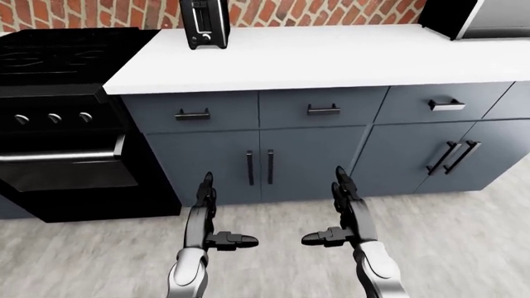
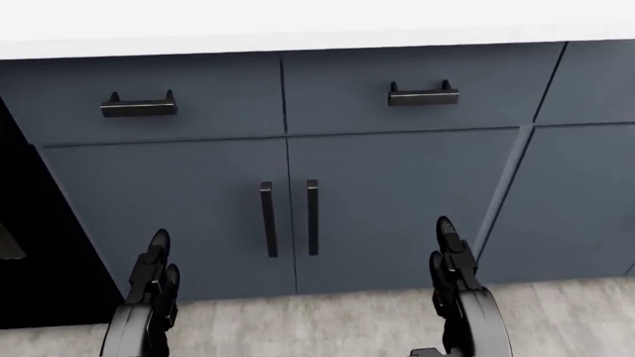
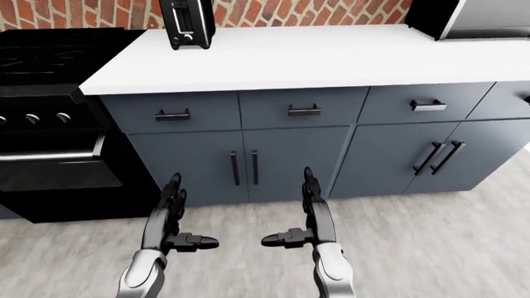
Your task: Navigate to the microwave.
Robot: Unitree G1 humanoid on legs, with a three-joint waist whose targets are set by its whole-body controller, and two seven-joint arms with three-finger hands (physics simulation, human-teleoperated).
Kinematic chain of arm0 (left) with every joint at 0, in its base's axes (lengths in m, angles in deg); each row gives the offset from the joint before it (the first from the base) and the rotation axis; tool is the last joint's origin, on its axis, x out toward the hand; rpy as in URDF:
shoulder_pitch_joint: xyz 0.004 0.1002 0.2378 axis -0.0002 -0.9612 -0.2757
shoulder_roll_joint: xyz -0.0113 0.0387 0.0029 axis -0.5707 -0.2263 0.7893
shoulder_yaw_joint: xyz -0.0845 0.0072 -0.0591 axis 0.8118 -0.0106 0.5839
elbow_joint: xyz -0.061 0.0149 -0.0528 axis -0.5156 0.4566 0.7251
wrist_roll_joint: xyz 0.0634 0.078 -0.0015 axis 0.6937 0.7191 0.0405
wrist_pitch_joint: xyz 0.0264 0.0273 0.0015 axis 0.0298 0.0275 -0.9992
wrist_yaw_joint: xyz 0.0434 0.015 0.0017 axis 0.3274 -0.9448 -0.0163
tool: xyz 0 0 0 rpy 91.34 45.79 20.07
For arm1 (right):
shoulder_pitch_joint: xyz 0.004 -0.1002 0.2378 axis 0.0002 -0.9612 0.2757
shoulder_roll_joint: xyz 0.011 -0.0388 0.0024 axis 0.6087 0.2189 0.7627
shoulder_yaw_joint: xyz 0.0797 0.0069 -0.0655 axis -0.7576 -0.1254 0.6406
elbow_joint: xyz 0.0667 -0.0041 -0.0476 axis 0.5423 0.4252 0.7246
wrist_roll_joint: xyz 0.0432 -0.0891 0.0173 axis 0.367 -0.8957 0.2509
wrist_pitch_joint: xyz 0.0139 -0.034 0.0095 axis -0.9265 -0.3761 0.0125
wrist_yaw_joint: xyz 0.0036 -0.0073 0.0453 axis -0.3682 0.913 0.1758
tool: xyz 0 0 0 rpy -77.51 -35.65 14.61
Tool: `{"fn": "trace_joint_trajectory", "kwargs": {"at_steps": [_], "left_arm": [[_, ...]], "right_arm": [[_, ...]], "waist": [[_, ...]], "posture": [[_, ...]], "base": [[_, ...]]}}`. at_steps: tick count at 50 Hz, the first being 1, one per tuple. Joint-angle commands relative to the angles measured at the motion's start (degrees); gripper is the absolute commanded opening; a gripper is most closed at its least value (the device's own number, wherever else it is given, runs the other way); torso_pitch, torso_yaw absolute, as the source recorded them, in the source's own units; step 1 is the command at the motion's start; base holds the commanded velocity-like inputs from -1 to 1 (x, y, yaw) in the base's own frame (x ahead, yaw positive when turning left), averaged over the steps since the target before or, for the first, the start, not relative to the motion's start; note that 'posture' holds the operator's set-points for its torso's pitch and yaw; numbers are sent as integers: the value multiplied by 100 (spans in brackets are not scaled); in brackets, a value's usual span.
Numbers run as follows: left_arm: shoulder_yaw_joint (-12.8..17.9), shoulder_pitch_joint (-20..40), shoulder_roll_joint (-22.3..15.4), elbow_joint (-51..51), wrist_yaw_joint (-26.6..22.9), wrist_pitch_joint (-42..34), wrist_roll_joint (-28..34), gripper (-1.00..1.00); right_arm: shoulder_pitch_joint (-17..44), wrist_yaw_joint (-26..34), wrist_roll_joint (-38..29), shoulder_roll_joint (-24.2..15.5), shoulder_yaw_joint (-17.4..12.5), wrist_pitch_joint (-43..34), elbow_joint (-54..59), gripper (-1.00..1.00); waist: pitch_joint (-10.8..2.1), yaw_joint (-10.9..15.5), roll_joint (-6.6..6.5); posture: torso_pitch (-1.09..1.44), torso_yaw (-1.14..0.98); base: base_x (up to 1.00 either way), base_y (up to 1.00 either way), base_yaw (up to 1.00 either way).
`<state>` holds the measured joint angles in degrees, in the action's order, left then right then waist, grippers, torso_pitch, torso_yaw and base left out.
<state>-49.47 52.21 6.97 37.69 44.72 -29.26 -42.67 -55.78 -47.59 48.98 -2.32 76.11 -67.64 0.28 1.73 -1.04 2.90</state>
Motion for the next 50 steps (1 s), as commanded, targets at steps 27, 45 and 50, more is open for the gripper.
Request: {"fn": "trace_joint_trajectory", "kwargs": {"at_steps": [27, 45, 50], "left_arm": [[94, 121, -52, -303, 10, 198, -6, 100], [103, 124, -52, -304, 17, 178, -14, 100], [106, 136, -52, -266, 16, 198, -16, 100]], "right_arm": [[148, 18, -4, 25, 80, 163, -311, 100], [159, 17, -2, 25, 75, 173, -272, 100], [161, 22, 2, 22, 70, 205, -234, 100]], "waist": [[-76, 45, 59], [-72, 111, -423], [-30, 88, -126]], "posture": [[0, 0], [0, 0], [0, 0]], "base": [[0, 26, 0], [0, 26, 0], [0, 25, 0]]}}
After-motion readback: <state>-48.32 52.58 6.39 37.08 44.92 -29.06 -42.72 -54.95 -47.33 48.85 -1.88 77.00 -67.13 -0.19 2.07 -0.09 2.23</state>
